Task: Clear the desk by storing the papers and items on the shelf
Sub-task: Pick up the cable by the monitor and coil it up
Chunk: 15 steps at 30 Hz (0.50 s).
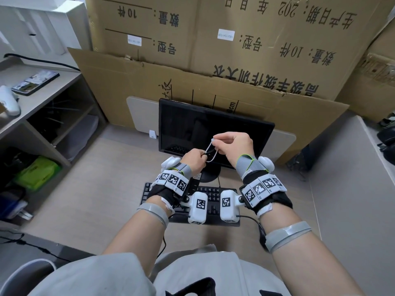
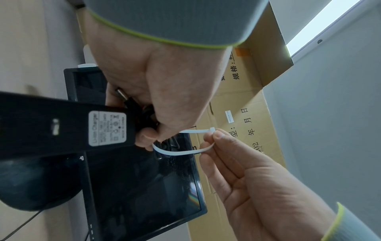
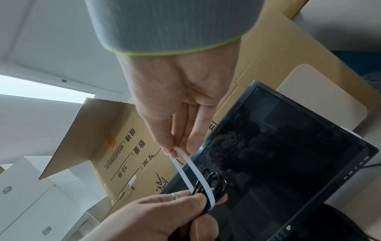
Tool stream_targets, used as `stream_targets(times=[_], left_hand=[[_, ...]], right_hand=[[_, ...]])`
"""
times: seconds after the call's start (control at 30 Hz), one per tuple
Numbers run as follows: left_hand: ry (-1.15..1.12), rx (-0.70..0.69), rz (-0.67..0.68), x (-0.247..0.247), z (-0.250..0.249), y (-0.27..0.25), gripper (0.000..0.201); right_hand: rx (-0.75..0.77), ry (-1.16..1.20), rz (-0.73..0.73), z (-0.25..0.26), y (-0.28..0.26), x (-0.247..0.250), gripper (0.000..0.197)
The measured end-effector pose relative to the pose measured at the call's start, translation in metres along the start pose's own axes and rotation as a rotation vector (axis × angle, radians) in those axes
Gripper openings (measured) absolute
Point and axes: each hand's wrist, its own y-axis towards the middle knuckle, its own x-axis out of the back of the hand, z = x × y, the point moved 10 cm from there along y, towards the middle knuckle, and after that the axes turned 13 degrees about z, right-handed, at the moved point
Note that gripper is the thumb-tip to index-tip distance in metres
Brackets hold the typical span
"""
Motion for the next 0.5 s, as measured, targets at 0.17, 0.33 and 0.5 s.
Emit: stream_targets(times=[0.17,0.33,0.5], left_hand=[[0.007,0.010,-0.005,0.0014,0.0009,-0.0010,0.024],[0.012,0.019,-0.010,0.0005,0.0031,-0.0019,0.027],[0.043,0.006,-0.016,0.0006,0.0003,-0.0037,0.031]], right_hand=[[0.010,-0.058,0.021,0.0018,0.0015,-0.0022,0.007],[-0.011,-0.130,0.060,0.0020,0.0053,-0.0075,0.009],[-0.034,-0.132,0.043,0.0000,0.0055,-0.0052,0.008]])
